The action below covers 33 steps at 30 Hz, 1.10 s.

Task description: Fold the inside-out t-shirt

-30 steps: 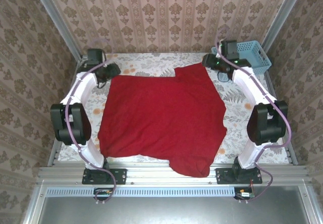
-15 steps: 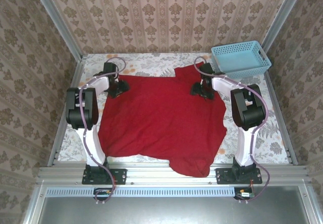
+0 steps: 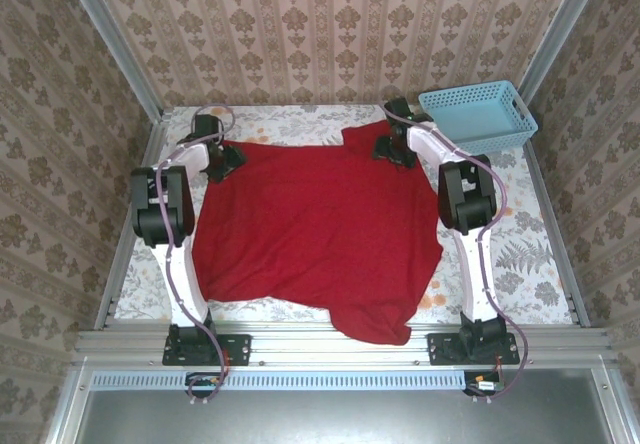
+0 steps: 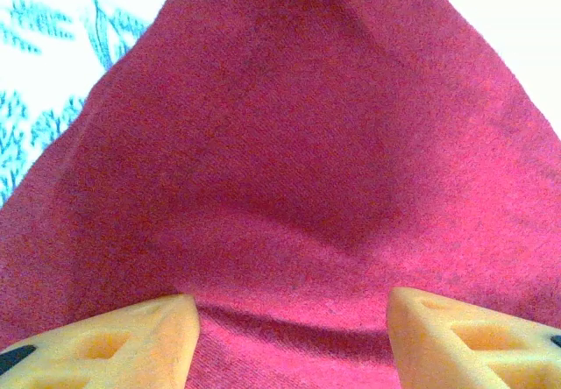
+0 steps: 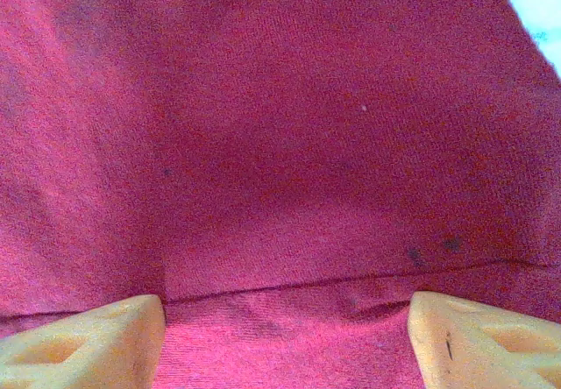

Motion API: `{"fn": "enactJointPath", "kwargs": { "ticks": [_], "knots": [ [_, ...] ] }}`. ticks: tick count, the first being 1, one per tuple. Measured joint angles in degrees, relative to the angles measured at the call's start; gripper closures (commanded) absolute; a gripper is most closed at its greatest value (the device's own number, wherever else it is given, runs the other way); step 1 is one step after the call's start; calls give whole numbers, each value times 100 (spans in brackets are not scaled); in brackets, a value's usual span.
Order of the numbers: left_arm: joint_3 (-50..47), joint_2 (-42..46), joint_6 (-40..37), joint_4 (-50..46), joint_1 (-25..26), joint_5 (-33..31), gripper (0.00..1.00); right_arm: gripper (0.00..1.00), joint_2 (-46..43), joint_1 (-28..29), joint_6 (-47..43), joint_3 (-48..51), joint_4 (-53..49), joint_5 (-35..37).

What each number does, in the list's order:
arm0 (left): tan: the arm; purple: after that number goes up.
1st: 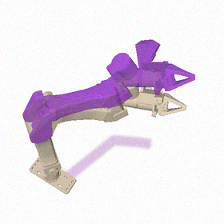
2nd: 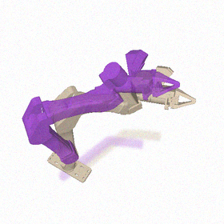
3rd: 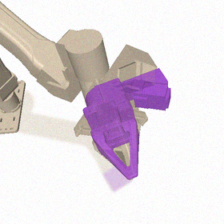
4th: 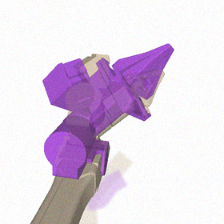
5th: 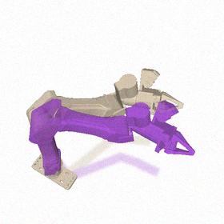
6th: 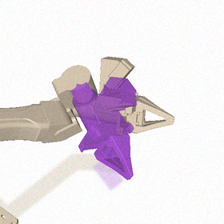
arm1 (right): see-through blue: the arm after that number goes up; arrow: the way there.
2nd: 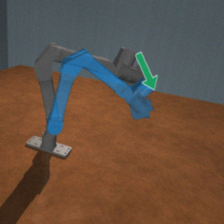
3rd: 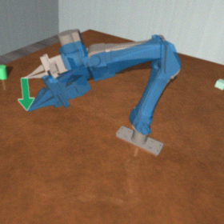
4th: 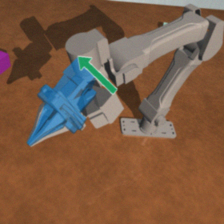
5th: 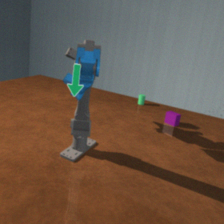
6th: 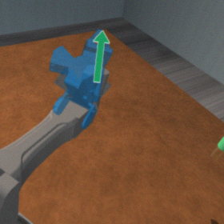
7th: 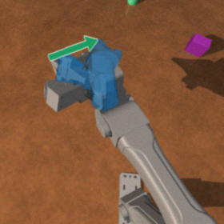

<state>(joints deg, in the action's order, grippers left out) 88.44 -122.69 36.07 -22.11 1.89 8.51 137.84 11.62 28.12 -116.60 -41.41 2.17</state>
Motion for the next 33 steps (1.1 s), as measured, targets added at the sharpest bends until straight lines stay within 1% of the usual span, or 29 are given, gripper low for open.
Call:
{"fn": "enactJointPath", "kwargs": {
  "ticks": [7, 12, 15, 17, 20, 22, 24, 26, 29, 31, 33],
  "knots": [
    [452, -330, 208, 188, -92, 37, 40, 30, 1093, -85, 2, -1958, -584, 35],
    [955, -686, 293, 284, -125, 179, 40, 35, 1744, -256, 20, -3139, -675, -201],
    [1255, -870, 297, 282, -125, 302, 40, 37, 1950, -407, 24, -3550, -588, -428],
    [1386, -935, 295, 243, -125, 376, 38, 36, 2020, -511, 22, -3748, -514, -566],
    [1416, -879, 249, 4, -122, 387, 32, 34, 1998, -634, -48, -3928, -511, -673],
    [1307, -686, 166, -227, -125, 280, 28, 34, 1862, -708, -166, -3897, -603, -702],
    [758, -72, 81, -385, -133, 92, 25, 33, 1390, -730, -356, -3388, -697, -702],
    [22, 796, 17, -498, -151, -87, 23, 31, 584, -675, -540, -2387, -645, -702],
    [-1187, 2435, -9, -496, -179, -463, 20, 30, -1078, -442, -662, -385, -267, -715],
    [-1950, 3377, -7, -428, -201, -682, 18, 30, -2264, -249, -651, 960, 37, -756],
    [-2677, 4037, 0, -380, -205, -848, 18, 30, -3335, -37, -542, 2184, 385, -848]
  ]
}}
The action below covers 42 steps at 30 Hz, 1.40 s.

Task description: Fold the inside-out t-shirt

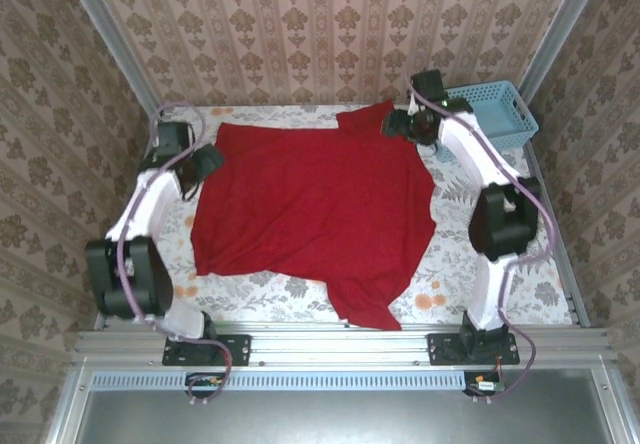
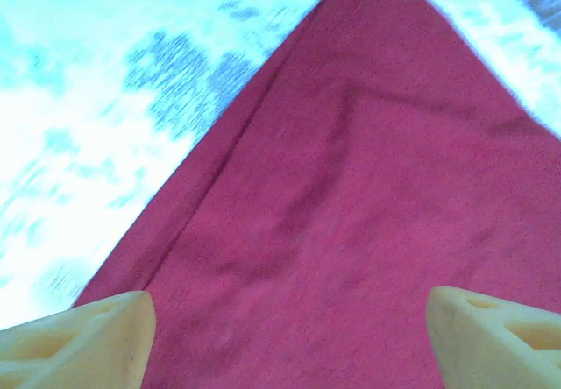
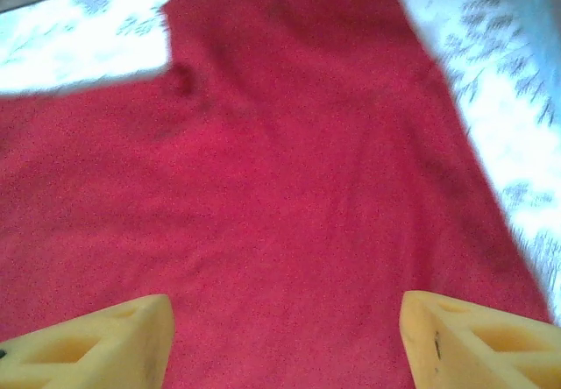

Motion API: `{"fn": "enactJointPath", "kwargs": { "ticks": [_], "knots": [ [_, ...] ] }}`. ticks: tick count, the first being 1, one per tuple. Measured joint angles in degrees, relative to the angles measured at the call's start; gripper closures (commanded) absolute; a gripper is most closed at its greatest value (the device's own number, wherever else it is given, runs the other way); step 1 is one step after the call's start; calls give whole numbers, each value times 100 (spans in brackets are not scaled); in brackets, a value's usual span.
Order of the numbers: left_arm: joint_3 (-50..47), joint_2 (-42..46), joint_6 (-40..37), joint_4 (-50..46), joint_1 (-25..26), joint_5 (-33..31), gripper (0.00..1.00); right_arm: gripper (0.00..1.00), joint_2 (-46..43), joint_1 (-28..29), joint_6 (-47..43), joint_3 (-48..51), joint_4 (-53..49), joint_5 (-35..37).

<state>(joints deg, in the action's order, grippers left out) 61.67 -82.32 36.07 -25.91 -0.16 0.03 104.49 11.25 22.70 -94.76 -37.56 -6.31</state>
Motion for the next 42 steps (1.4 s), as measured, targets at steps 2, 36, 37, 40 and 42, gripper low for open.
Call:
{"fn": "enactJointPath", "kwargs": {
  "ticks": [2, 36, 37, 40, 42],
  "knots": [
    [-645, 328, 24, 15, 2, -129, 17, 30, -763, 127, 122, 1021, 330, -24],
    [-2669, 1410, 422, -304, 935, -184, 37, 41, -330, -981, 1196, 3418, 1554, -129],
    [-2671, 1587, 457, -442, 1060, -269, 38, 41, -356, -960, 1182, 3414, 1554, -129],
    [-2697, 2109, 638, -927, 1534, -494, 40, 41, -584, -894, 1158, 3460, 1502, -129],
    [-2796, 2334, 776, -1172, 1731, -621, 43, 41, -890, -839, 1147, 3609, 1493, -127]
  ]
}}
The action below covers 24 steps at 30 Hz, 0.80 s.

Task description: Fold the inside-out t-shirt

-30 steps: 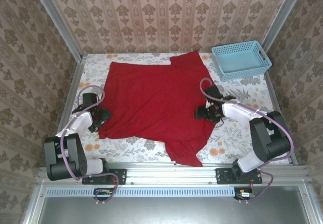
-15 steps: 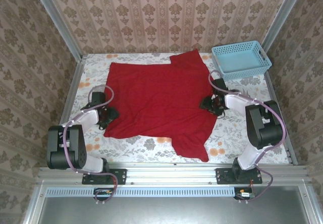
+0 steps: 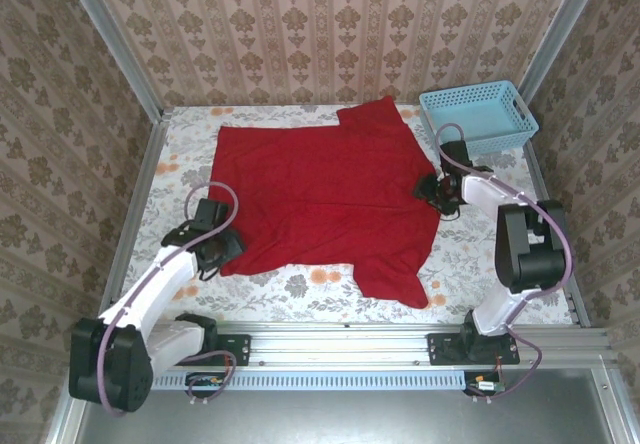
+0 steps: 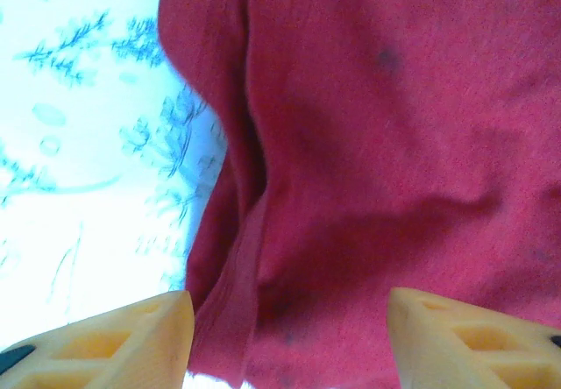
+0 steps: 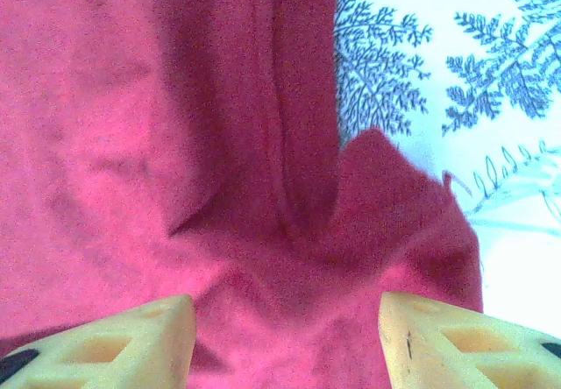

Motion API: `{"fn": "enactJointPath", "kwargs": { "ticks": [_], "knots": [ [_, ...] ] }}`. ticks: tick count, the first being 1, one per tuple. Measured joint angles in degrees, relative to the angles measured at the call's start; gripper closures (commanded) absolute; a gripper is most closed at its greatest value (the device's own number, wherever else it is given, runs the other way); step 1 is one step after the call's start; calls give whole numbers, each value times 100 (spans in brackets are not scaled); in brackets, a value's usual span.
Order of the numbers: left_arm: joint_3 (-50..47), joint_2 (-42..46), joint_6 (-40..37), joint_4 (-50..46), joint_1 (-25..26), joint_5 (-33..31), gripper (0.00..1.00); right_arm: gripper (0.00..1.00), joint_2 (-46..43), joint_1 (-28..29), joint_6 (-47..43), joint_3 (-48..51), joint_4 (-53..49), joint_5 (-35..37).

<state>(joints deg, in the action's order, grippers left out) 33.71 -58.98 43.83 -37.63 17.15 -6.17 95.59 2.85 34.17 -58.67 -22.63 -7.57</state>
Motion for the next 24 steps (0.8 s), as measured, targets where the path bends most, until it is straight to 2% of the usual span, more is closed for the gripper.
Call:
{"fn": "enactJointPath", "kwargs": {
  "ticks": [4, 11, 21, 24],
  "knots": [
    [-461, 291, 247, -304, 195, -127, 49, 41, -844, 166, -66, 490, -92, 31],
    [-664, -70, 302, -186, 195, -142, 60, 41, -1941, 463, -98, 1355, -402, 92],
    [-704, -35, 289, -24, 195, -212, 95, 46, -2470, 741, 46, 2133, -793, 208],
    [-717, 168, 269, -13, 195, -225, 100, 46, -2664, 1010, 216, 2328, -979, 293]
  ]
}}
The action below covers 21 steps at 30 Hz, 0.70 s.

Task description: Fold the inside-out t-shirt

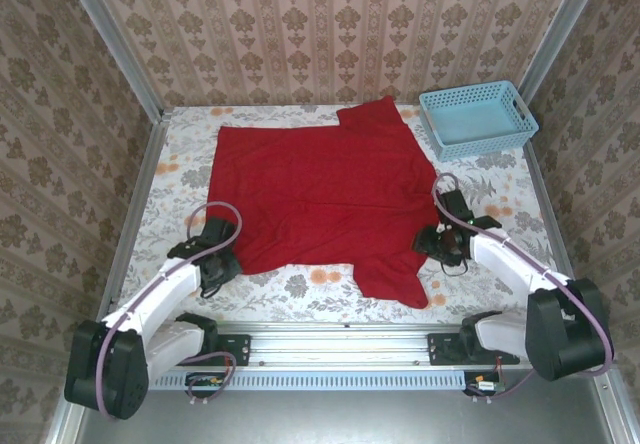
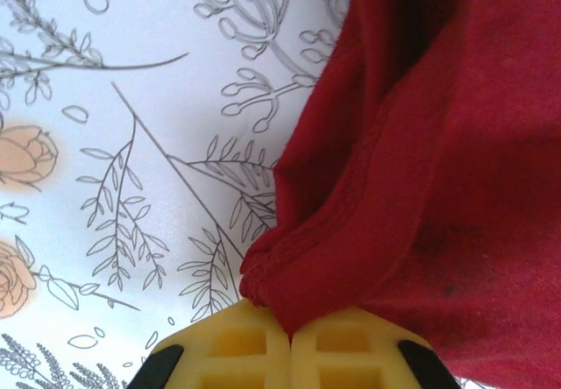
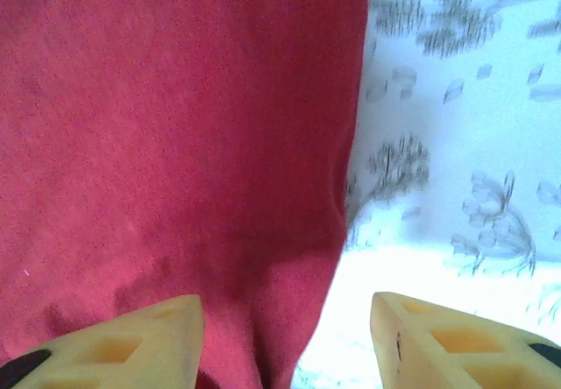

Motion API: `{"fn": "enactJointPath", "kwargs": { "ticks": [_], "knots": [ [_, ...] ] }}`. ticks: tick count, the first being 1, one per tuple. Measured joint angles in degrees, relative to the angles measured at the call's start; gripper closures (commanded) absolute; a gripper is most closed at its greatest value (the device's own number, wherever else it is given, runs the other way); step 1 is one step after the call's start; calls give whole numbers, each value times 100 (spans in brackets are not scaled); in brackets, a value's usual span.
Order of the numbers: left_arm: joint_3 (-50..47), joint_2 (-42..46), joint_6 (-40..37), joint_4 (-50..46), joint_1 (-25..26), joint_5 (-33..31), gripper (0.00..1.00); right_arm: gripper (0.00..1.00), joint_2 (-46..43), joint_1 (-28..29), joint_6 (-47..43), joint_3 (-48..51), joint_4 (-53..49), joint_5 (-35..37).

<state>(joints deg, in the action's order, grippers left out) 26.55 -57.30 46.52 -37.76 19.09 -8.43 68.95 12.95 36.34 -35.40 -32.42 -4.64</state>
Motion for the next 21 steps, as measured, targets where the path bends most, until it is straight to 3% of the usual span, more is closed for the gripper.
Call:
{"fn": "enactJointPath", "kwargs": {
  "ticks": [6, 12, 21],
  "knots": [
    [0, 205, -101, 94, 0, 28, 100, 51, -295, 334, 326, 356, -81, -4],
    [0, 734, -223, 188, 0, 131, 100, 64, -7, 321, 404, 269, 13, 264],
    [0, 1045, -308, 186, 0, 133, 100, 70, 195, 70, 310, -15, 262, 444]
  ]
}}
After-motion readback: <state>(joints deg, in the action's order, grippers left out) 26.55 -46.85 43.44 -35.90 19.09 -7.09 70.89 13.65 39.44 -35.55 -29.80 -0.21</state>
